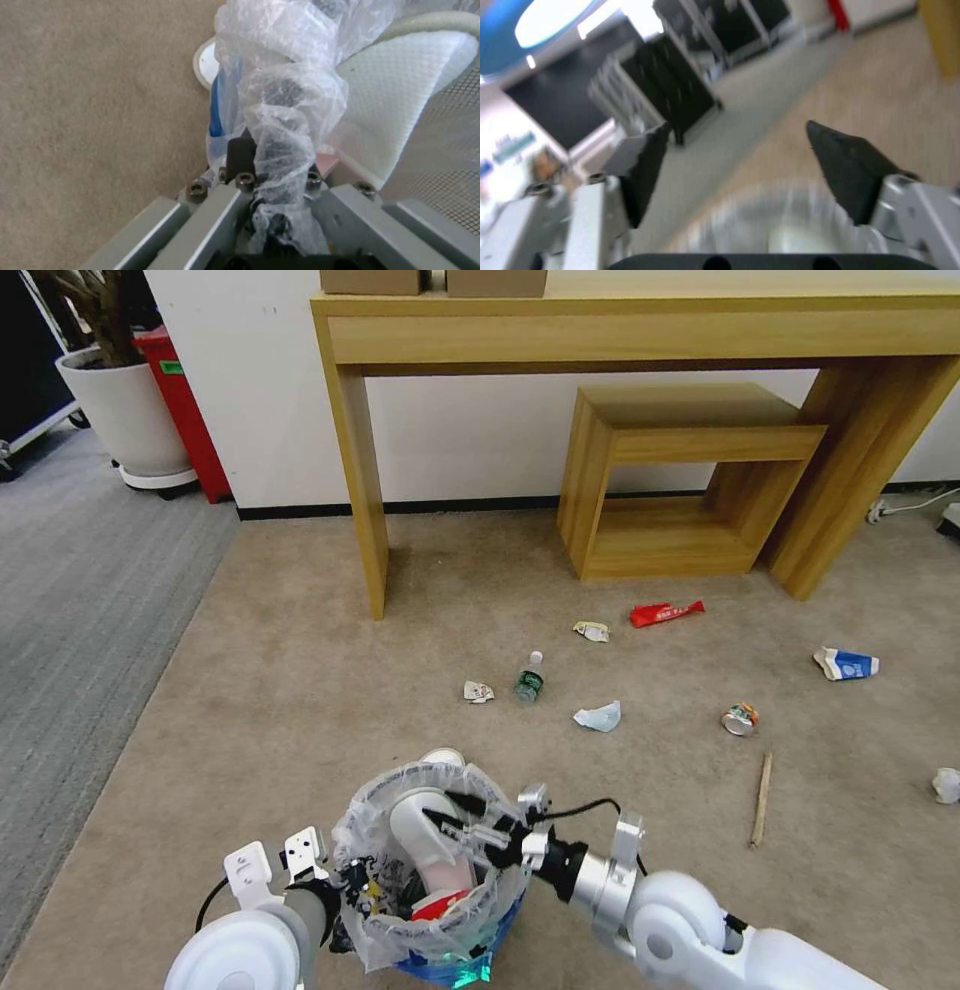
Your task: Pick up the trash bin and place the garbage on the floor into it.
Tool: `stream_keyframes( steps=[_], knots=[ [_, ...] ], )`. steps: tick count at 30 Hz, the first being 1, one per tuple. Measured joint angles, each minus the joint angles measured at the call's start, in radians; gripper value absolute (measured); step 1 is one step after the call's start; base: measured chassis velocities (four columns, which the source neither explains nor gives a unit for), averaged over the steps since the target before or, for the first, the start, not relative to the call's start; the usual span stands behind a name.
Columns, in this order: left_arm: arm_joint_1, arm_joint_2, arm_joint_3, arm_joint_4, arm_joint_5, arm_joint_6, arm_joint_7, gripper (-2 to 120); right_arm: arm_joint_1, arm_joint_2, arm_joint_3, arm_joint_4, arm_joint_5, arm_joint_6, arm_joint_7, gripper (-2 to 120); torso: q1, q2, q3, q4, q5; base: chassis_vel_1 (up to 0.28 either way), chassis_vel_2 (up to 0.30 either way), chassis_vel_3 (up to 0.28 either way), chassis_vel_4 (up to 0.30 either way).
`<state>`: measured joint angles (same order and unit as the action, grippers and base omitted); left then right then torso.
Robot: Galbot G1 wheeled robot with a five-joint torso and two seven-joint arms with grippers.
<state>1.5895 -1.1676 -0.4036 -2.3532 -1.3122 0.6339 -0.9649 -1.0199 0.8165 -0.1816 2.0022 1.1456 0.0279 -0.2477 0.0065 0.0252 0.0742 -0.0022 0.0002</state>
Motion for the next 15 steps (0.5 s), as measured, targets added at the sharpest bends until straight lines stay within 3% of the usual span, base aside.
stream_keyframes(
  steps=[6,15],
  knots=[
    [0.019,0.016,-0.020,-0.016,-0.011,0.003,-0.007,0,0.020,0.020,0.166,0.044,0.094,-0.013,0.021,98,0.000,0.000,0.000,0.0001,-0.0003,0.000,0.000,0.000,0.000],
    [0.039,0.048,-0.070,-0.039,-0.052,0.004,-0.027,0,-0.030,0.072,0.305,0.031,0.095,-0.014,0.032,100,0.000,0.000,0.000,0.0000,0.0000,0.000,0.000,0.000,0.000]
  ],
)
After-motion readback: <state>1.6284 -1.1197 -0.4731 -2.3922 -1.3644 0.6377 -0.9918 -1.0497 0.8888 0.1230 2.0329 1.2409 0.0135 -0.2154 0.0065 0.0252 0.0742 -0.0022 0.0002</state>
